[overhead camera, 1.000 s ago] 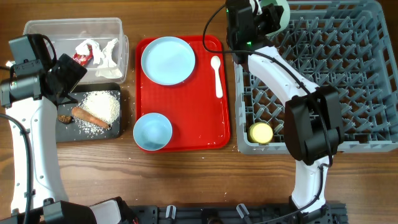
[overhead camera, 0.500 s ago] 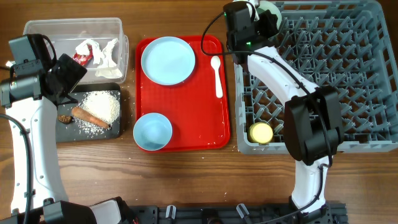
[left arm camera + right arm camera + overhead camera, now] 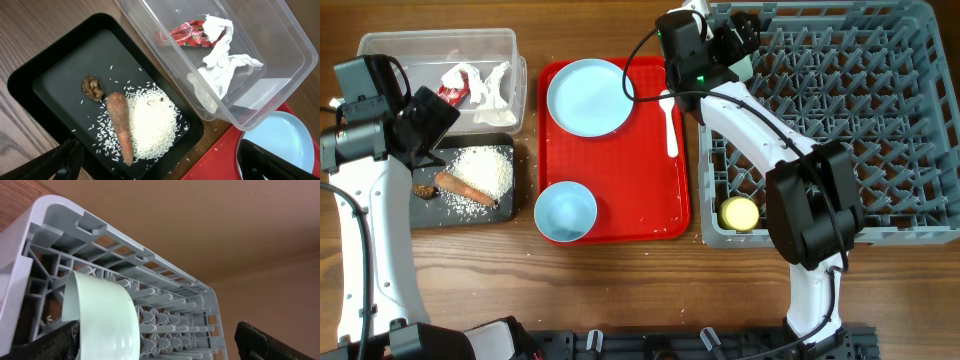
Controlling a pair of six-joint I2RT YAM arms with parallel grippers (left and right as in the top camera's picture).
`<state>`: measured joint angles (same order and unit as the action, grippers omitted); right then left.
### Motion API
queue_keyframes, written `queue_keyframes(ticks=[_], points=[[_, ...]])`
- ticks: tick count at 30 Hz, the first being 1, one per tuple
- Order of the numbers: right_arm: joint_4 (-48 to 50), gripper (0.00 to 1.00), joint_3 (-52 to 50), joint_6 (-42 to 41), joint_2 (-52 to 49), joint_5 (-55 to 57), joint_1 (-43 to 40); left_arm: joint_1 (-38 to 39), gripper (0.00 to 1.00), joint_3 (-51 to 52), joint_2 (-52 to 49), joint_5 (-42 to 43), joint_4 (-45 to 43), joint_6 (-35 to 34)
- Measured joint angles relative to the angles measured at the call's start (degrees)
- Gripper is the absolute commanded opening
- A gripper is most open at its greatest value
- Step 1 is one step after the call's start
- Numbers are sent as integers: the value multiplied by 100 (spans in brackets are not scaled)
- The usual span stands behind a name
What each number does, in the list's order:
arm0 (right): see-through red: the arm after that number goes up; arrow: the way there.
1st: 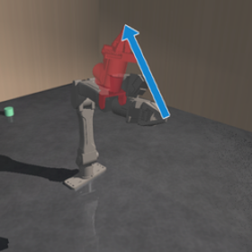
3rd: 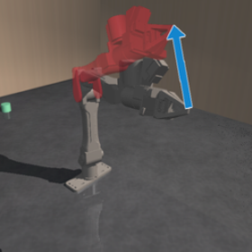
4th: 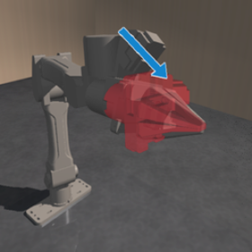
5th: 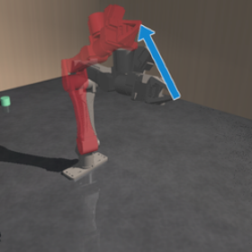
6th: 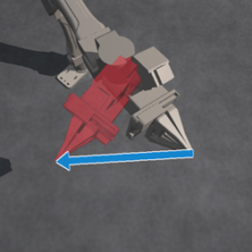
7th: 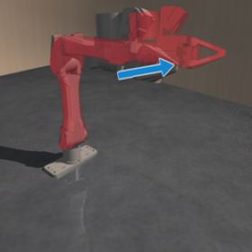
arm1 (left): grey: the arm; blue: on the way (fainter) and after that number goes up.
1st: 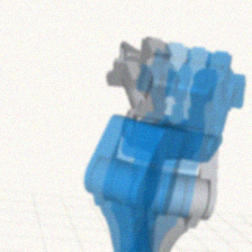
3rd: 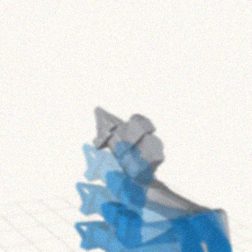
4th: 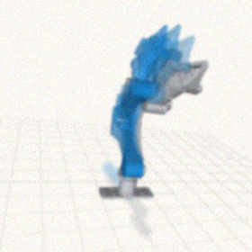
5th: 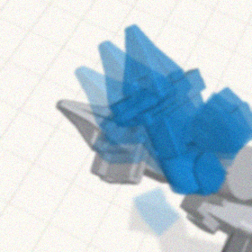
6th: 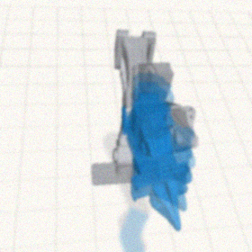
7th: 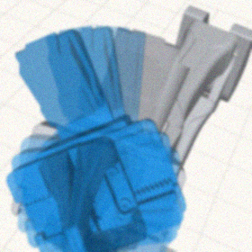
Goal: Sort waste into correct bins and load items into the dishwasher rack
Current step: 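Place the light-green bowl upright at the rack's back left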
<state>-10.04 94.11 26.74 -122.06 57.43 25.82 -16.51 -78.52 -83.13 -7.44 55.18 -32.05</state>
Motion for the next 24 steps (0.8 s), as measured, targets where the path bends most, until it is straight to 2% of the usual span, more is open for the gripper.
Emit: queue_keyframes(ticks=[6,8,11,14,16,18,22,24], points=[[-39,100,0,-511,59,-398,118,0,100,0,0,0,0,0],[-321,100,-13,-990,378,-870,302,0,100,0,0,-2,0,0],[-1379,100,11,-2013,1130,-2632,680,0,100,0,-2,0,11,0],[-2109,99,20,-2924,1261,-5040,817,0,100,0,0,0,9,0],[-2380,91,-37,-3554,1215,-6487,815,0,100,0,0,2,9,0],[-2387,82,-168,-4013,1139,-7361,863,0,100,0,0,2,9,0],[-2387,67,-789,-4625,719,-8098,1298,0,100,0,0,0,9,0],[-2354,45,-960,-4843,409,-8140,1705,0,100,0,-2,0,9,0]])
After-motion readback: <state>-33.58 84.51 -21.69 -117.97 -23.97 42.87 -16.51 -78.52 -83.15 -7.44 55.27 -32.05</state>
